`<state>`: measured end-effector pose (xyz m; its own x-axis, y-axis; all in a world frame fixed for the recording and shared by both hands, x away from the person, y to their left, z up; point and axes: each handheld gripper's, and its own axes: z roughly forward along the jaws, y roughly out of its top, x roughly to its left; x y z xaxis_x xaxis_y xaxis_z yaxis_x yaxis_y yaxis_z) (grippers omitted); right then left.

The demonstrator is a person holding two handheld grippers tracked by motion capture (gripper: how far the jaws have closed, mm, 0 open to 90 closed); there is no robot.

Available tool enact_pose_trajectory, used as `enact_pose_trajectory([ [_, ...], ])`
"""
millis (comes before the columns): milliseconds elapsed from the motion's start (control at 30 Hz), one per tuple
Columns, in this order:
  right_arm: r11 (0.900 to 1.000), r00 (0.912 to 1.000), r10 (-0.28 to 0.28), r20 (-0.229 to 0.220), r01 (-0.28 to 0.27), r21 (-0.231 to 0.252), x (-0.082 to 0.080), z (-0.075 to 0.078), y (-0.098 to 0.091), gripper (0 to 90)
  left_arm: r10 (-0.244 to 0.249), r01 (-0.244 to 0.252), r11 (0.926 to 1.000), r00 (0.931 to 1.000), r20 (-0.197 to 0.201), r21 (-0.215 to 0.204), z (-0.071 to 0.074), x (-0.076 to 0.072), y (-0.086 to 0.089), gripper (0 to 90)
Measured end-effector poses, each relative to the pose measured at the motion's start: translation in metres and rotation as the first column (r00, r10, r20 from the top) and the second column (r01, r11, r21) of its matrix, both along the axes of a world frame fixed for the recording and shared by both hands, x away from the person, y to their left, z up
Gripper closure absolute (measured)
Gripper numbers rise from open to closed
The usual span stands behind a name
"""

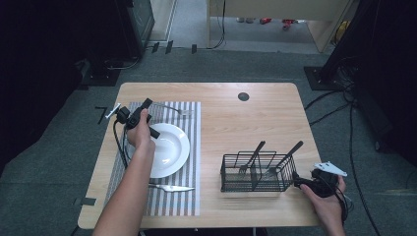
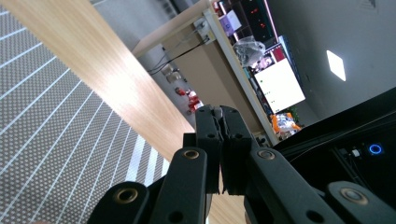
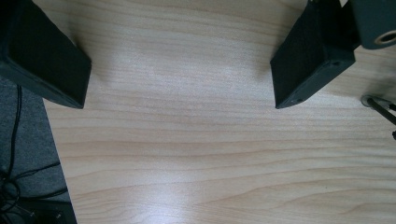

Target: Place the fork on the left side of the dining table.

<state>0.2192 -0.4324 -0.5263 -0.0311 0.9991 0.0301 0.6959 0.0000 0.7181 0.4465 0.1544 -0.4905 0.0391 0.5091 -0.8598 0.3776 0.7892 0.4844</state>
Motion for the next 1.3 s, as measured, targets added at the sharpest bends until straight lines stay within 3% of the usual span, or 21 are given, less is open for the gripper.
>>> enact_pose_trajectory([
  [167, 1.0000, 1.0000, 0.000, 0.000, 0.000, 0.000, 0.000, 0.000, 0.000, 4.7, -0.003, 0.002, 1.0000, 0.9995, -0.031, -0.001, -0.006, 0.002, 0.006, 89.2],
  [300, 1.0000, 1.0000, 0.000, 0.000, 0.000, 0.000, 0.000, 0.000, 0.000, 4.7, -0.018, 0.017, 0.9998, 0.9962, -0.085, -0.011, -0.012, 0.003, 0.010, 89.1],
  [500, 1.0000, 1.0000, 0.000, 0.000, 0.000, 0.000, 0.000, 0.000, 0.000, 4.7, -0.004, 0.002, 0.9999, 0.9954, -0.096, -0.014, -0.013, 0.004, 0.012, 88.9],
  [667, 1.0000, 1.0000, 0.000, 0.000, 0.000, 0.000, 0.000, 0.000, 0.000, 4.7, 0.003, -0.003, 1.0000, 0.9912, -0.132, -0.002, -0.015, 0.004, 0.014, 87.4],
  [800, 1.0000, 1.0000, 0.000, 0.000, 0.000, 0.000, 0.000, 0.000, 0.000, 4.7, 0.004, 0.000, 0.9997, 0.9876, -0.157, 0.023, -0.015, 0.004, 0.016, 85.6],
  [933, 1.0000, 1.0000, 0.000, 0.000, 0.000, 0.000, 0.000, 0.000, 0.000, 4.7, -0.001, 0.020, 0.9949, 0.9812, -0.193, 0.098, -0.015, 0.006, 0.019, 82.6],
  [1000, 1.0000, 1.0000, 0.000, 0.000, 0.000, 0.000, 0.000, 0.000, 0.000, 4.7, -0.004, 0.035, 0.9891, 0.9777, -0.210, 0.143, -0.013, 0.008, 0.019, 80.6],
  [1067, 1.0000, 1.0000, 0.000, 0.000, 0.000, 0.000, 0.000, 0.000, 0.000, 4.8, -0.004, 0.038, 0.9874, 0.9773, -0.212, 0.154, -0.013, 0.008, 0.019, 78.8],
  [1100, 1.0000, 1.0000, 0.000, 0.000, 0.000, 0.000, 0.000, 0.000, 0.000, 4.7, 0.003, 0.044, 0.9820, 0.9685, -0.249, 0.184, -0.014, 0.010, 0.019, 76.8],
  [1167, 1.0000, 1.0000, 0.000, 0.000, 0.000, 0.000, 0.000, 0.000, 0.000, 4.7, -0.002, 0.054, 0.9826, 0.9602, -0.279, 0.178, -0.017, 0.011, 0.020, 75.7],
  [1200, 1.0000, 1.0000, 0.000, 0.000, 0.000, 0.000, 0.000, 0.000, 0.000, 4.7, -0.002, 0.054, 0.9826, 0.9602, -0.279, 0.178, -0.017, 0.011, 0.020, 74.4],
  [1233, 1.0000, 1.0000, 0.000, 0.000, 0.000, 0.000, 0.000, 0.000, 0.000, 4.8, -0.002, 0.057, 0.9835, 0.9533, -0.302, 0.172, -0.018, 0.012, 0.022, 74.0],
  [1300, 1.0000, 1.0000, 0.000, 0.000, 0.000, 0.001, 0.000, 0.000, 0.000, 4.7, 0.011, 0.059, 0.9769, 0.9457, -0.325, 0.205, -0.017, 0.014, 0.022, 72.4],
])
